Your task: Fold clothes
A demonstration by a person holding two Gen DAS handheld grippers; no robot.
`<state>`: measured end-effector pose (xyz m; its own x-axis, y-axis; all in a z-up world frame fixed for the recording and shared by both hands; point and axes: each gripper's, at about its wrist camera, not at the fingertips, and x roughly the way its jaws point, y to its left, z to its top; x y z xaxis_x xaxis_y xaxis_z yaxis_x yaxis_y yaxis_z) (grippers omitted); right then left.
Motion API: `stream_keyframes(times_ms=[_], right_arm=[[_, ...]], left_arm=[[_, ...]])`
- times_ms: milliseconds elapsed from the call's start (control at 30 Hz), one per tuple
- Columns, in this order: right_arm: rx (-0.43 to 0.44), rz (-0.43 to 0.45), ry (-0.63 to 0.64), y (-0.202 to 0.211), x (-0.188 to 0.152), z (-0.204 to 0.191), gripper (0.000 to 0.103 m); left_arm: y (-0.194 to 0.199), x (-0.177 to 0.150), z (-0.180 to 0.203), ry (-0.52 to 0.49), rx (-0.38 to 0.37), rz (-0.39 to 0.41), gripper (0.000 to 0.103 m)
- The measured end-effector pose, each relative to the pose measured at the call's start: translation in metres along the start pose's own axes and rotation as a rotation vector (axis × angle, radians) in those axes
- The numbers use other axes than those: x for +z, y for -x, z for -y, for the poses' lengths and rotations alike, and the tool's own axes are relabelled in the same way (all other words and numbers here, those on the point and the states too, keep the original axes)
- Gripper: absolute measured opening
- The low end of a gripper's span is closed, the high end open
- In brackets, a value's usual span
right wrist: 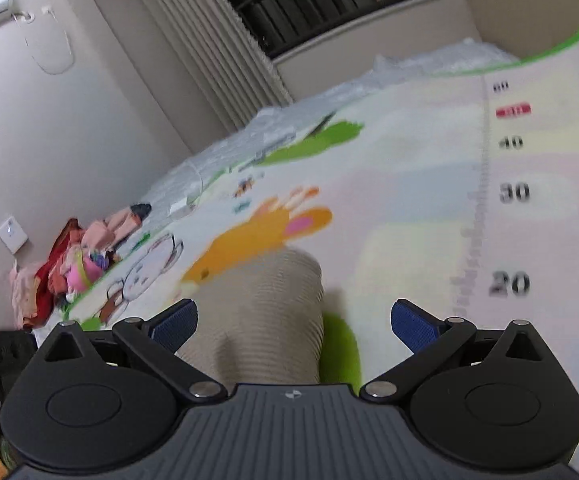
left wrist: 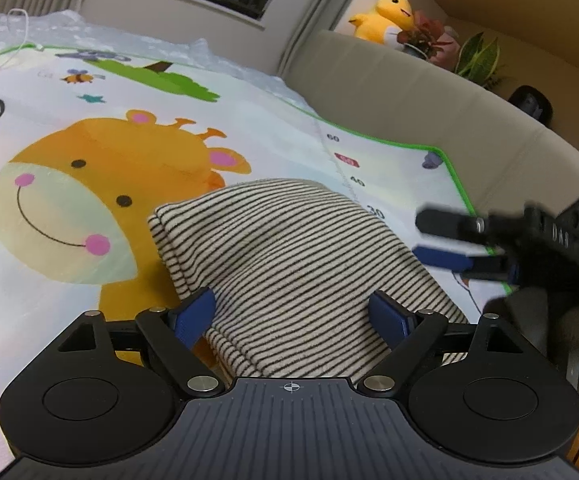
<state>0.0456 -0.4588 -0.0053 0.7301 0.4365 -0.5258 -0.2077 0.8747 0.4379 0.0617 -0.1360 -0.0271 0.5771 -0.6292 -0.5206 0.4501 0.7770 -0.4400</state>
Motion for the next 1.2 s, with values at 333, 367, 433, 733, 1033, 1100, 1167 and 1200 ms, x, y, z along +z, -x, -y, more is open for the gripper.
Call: stream_keyframes(times_ms=[333,367,433,733,1033,1100,1167,1200], right_arm=[[-0.083,-0.014,0.098,-0.013,-0.035,-0.001,0.103],[-0.054,-0.018,0.044,-0.009,-0.039,0.005,0.103],[-0.005,-0.022,0.017,-0.007,-0.042,0.011,0.103],[0.134,-0.075,0.082,0.011,-0.059,0.017,0.103],[0.108,-0.015,0.049,0.030,-0.058,0.020,0.103],[0.104,0.012,0.022,0.039,-0.051,0.027,0.103],[0.117,0.014,0.003,0.041,-0.042,0.031,0.103],[0.123,0.015,-0.006,0.042,-0.037,0.034,0.103]], left_arm=[[-0.010,-0.002,0.022,-0.062,0.110,-0.022,0.094],[-0.010,-0.002,0.022,-0.060,0.118,-0.024,0.095],[-0.013,-0.005,0.016,0.001,0.135,-0.055,0.102],[0.004,-0.009,0.021,0.081,0.114,-0.031,0.094],[0.011,-0.026,0.029,0.143,0.118,-0.074,0.092],[0.011,-0.025,0.027,0.150,0.107,-0.069,0.088],[0.012,-0.022,0.025,0.161,0.098,-0.059,0.088],[0.011,-0.020,0.025,0.169,0.098,-0.051,0.087]])
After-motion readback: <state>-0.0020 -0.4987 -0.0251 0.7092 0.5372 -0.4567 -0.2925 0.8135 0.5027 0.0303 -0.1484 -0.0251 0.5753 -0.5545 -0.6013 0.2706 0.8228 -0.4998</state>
